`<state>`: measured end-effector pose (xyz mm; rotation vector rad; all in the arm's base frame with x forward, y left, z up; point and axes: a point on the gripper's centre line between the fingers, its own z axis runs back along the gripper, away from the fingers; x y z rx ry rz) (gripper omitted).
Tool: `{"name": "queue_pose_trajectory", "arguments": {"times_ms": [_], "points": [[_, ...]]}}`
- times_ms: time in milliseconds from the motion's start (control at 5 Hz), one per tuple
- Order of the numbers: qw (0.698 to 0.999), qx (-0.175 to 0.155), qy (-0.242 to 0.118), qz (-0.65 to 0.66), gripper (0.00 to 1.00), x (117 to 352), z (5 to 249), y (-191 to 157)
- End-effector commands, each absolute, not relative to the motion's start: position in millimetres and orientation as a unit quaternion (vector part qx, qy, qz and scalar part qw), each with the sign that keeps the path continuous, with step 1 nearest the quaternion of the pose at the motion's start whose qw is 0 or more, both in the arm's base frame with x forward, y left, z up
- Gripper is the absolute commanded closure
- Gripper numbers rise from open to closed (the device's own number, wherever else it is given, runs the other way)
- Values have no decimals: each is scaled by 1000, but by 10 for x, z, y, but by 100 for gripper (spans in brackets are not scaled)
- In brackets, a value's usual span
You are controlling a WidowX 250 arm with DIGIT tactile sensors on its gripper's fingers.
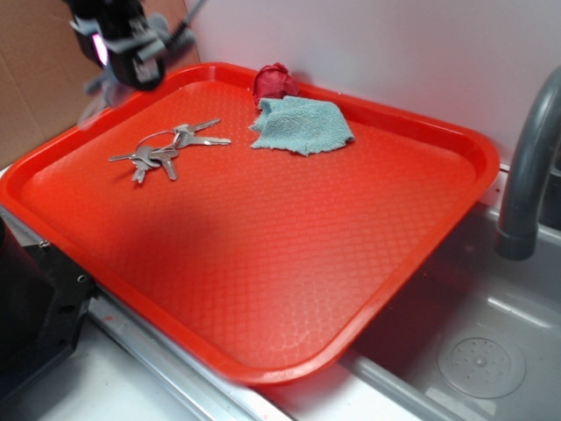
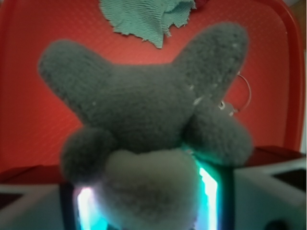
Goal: Grab the gray animal.
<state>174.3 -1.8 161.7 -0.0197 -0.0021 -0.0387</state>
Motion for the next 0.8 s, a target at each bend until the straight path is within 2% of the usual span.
{"name": "queue_pose_trajectory", "arguments": {"times_ms": [0, 200, 600], "points": [[999, 2, -37, -17, 100, 1677, 2125, -81], [999, -5, -45, -21, 100, 1681, 2223, -110], [999, 2, -45, -11, 100, 1718, 2150, -68]]}}
